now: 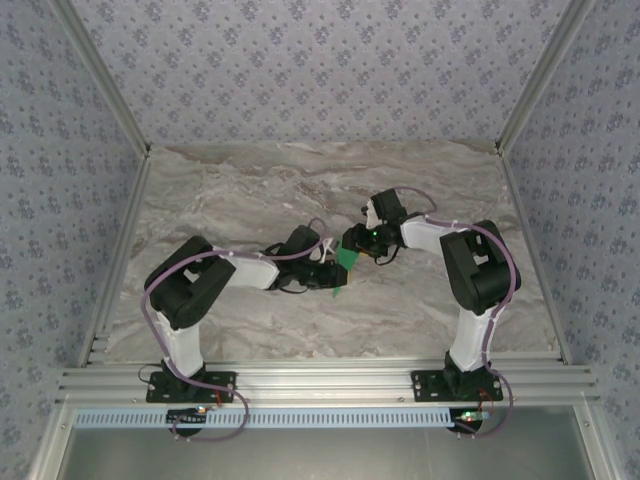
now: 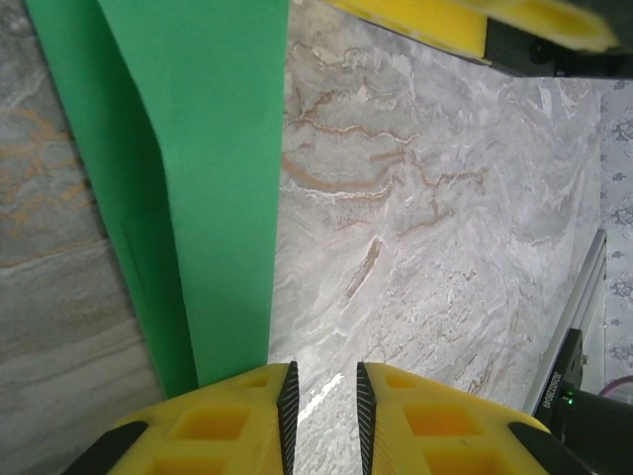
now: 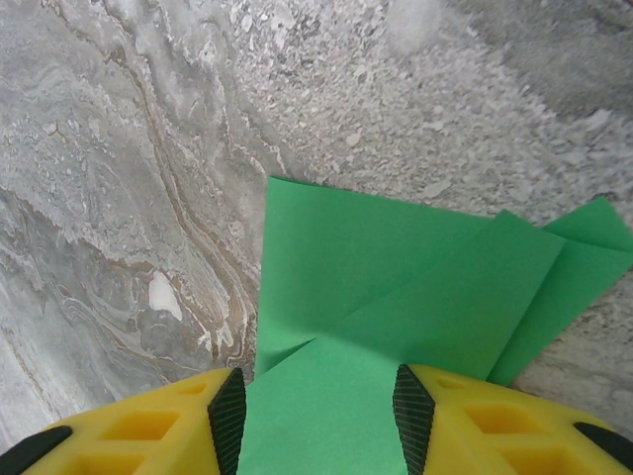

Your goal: Fold a paper plane with a square sheet of paper (fold left side to right side)

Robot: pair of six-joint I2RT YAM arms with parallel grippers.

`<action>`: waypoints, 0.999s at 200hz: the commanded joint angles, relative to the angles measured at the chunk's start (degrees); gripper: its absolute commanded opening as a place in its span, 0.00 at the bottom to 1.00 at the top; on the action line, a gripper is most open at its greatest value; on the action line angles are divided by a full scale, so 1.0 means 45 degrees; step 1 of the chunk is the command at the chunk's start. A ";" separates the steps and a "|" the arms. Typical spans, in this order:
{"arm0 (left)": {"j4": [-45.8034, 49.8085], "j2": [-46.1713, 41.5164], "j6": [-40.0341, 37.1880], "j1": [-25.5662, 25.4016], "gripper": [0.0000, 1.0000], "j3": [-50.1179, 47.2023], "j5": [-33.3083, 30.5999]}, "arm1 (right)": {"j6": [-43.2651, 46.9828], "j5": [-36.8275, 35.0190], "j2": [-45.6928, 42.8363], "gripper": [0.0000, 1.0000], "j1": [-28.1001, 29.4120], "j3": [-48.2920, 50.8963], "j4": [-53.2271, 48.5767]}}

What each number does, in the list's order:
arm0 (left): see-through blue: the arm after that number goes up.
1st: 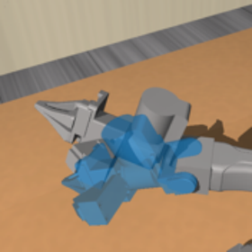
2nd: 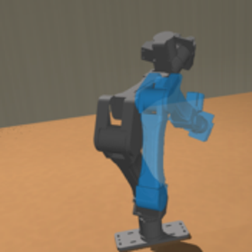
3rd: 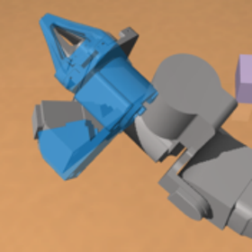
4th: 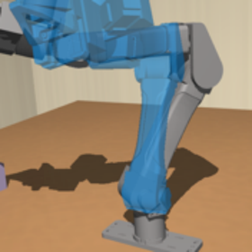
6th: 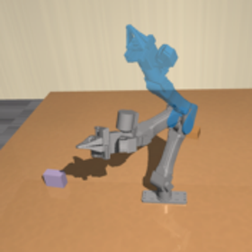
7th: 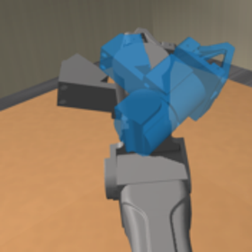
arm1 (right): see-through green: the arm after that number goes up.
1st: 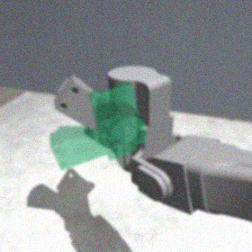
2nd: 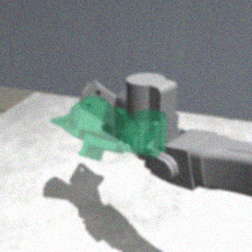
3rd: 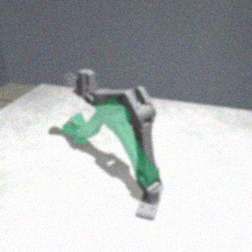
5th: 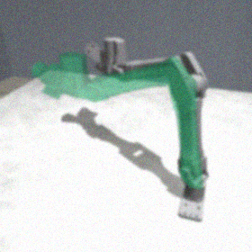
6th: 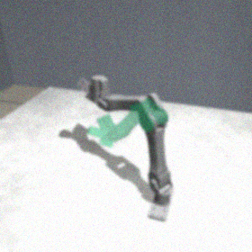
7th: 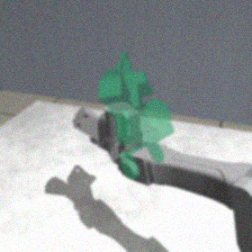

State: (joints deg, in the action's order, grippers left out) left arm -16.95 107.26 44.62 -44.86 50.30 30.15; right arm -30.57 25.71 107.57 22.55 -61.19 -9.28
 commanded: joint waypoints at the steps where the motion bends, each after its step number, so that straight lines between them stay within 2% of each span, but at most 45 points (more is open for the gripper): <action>1: 0.0238 0.0229 -0.0044 -0.0186 0.24 -0.0183 -0.0021 | 0.0187 -0.0285 0.0511 0.49 0.0127 -0.0093 -0.0969; 35: 0.0403 0.0255 -0.0070 -0.0246 0.24 -0.0212 -0.0177 | 0.0356 -0.0190 0.0133 0.49 0.0090 -0.0226 -0.1017; 96: 0.1131 0.0242 -0.0150 -0.0286 0.17 -0.0366 -0.0898 | 0.0739 -0.0193 -0.2168 0.49 -0.0163 0.0419 -0.0957; 118: 0.1169 0.0302 -0.0129 -0.0324 0.17 -0.0432 -0.1023 | 0.0588 0.0179 -0.2629 0.45 -0.0035 0.1167 -0.0399; 153: 0.1150 0.0342 -0.0073 -0.0353 0.15 -0.0514 -0.1144 | 0.0372 0.1105 -0.2429 0.31 0.0434 0.1728 0.0494; 200: 0.1181 0.0343 -0.0068 -0.0341 0.14 -0.0495 -0.1211 | 0.0191 0.1235 -0.1820 0.27 0.0813 0.1973 0.1149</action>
State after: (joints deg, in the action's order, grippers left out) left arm -15.81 107.31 44.60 -45.78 49.65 26.89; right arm -29.08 29.74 97.38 25.78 -53.25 -6.63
